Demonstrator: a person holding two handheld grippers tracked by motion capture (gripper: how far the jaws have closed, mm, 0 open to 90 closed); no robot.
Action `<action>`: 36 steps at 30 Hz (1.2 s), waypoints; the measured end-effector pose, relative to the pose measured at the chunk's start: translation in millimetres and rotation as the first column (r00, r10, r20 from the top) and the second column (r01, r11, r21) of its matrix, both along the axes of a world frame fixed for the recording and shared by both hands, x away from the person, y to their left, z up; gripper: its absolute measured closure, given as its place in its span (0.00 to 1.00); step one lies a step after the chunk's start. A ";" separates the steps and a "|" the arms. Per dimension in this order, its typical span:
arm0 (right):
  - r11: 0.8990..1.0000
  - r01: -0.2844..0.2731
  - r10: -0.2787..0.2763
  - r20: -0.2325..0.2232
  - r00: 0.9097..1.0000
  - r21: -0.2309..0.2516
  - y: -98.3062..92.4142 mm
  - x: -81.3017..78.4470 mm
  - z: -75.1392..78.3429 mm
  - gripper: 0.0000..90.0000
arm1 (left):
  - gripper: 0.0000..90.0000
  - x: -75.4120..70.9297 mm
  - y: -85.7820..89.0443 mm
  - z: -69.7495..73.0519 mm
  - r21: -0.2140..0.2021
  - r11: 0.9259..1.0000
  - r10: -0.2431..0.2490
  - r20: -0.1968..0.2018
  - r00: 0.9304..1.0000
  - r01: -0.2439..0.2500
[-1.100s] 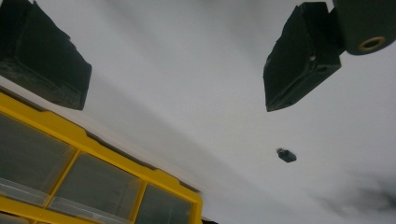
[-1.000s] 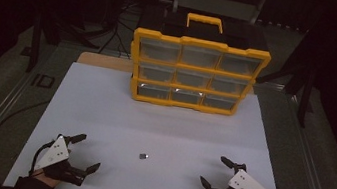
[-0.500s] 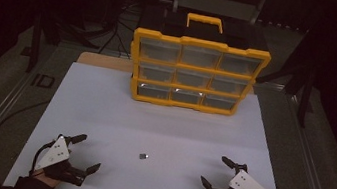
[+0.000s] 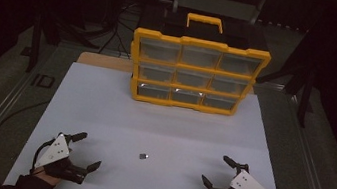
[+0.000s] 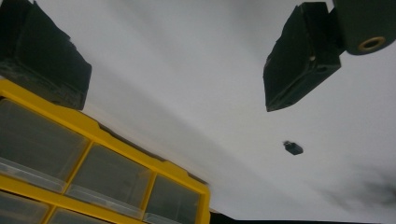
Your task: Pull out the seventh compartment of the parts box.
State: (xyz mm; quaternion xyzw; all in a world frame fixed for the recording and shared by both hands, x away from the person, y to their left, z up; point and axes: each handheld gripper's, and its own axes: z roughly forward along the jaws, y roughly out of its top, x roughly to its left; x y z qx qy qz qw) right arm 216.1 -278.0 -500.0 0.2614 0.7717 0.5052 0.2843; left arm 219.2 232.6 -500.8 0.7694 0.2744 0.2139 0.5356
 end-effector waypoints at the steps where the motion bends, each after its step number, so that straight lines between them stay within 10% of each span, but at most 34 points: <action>1: 1.000 0.002 -0.002 0.001 1.000 -0.003 0.0 -0.2 0.4 0.09 | 0.00 0.4 -1.2 0.7 0.007 1.000 -0.001 0.002 1.000 0.001; 36: 1.000 -0.011 0.011 0.009 1.000 -0.008 5.5 0.1 1.3 0.09 | 0.00 36.6 -24.1 74.7 0.062 0.994 -0.094 0.126 0.988 0.087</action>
